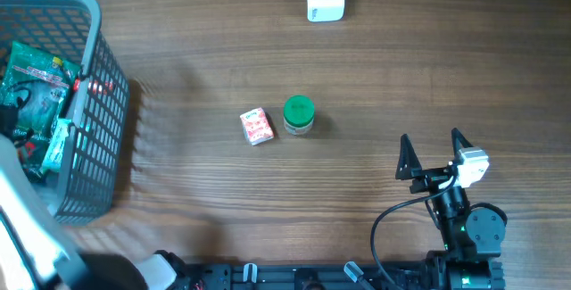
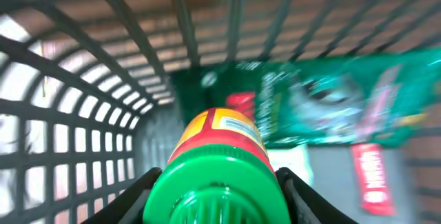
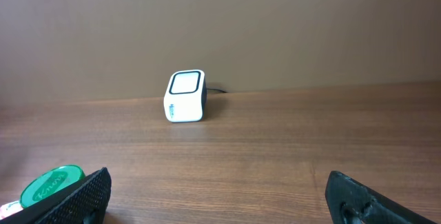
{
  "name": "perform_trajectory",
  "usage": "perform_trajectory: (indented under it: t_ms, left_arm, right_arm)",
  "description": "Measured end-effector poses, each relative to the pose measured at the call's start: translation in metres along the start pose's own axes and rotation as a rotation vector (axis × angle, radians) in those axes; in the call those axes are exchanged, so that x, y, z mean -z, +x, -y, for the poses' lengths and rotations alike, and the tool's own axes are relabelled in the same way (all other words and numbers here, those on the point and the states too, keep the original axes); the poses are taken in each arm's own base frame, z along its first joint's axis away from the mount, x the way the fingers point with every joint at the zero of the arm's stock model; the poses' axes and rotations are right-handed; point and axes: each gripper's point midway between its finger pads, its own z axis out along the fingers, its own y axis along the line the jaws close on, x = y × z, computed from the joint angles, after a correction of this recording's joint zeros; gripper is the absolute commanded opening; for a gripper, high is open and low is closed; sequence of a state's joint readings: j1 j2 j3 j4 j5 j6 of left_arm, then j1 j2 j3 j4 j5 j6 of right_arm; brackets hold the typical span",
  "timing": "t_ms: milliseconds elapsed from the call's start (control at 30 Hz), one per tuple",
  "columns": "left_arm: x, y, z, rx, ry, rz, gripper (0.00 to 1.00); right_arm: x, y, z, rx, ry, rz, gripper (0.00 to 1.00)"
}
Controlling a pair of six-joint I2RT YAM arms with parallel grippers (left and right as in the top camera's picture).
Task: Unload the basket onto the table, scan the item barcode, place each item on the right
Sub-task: 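Reach into the basket and grasp the red-capped sauce bottle with left gripper, then lift the sauce bottle out and stand it left of the Kleenex pack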
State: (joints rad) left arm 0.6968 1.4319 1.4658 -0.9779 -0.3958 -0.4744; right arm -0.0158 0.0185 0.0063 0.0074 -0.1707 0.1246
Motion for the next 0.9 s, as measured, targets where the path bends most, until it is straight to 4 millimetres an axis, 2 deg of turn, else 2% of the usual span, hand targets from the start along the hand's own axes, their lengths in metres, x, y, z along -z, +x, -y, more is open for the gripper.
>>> perform_trajectory:
  t_ms: [67,100,133,200,267,367,467,600,767,900]
  left_arm:
    - [0.032,-0.013,0.0,0.052,0.07,0.079,0.48]
    - [0.036,-0.015,0.0,0.068,0.078,0.087,0.48]
    - [0.067,-0.023,-0.002,0.121,0.153,0.146,0.48]
    - [0.094,-0.027,-0.001,0.18,0.238,0.187,0.48]
    - [0.134,-0.032,0.001,0.256,0.382,0.237,0.47]
    - [0.192,-0.029,0.004,0.342,0.608,0.265,0.46]
    - [0.232,-0.014,0.012,0.368,0.795,0.218,0.45]
    - [0.256,0.013,0.033,0.321,0.944,0.088,0.43]
    - [0.255,0.065,0.062,0.183,0.981,-0.145,0.4]
    - [0.25,0.091,0.087,0.094,0.976,-0.252,0.39]
  right_arm:
    - [0.0,0.0,0.0,0.0,0.0,0.0,0.99]
    - [0.0,0.0,0.0,0.0,0.0,0.0,1.0]
    - [0.0,0.0,0.0,0.0,0.0,0.0,1.0]
    - [0.0,0.0,0.0,0.0,0.0,0.0,1.0]
    - [0.0,0.0,0.0,0.0,0.0,0.0,1.0]
    - [0.0,0.0,0.0,0.0,0.0,0.0,1.0]
    - [0.0,0.0,0.0,0.0,0.0,0.0,1.0]
    - [0.0,0.0,0.0,0.0,0.0,0.0,1.0]
    - [0.0,0.0,0.0,0.0,0.0,0.0,1.0]
    - [0.0,0.0,0.0,0.0,0.0,0.0,1.0]
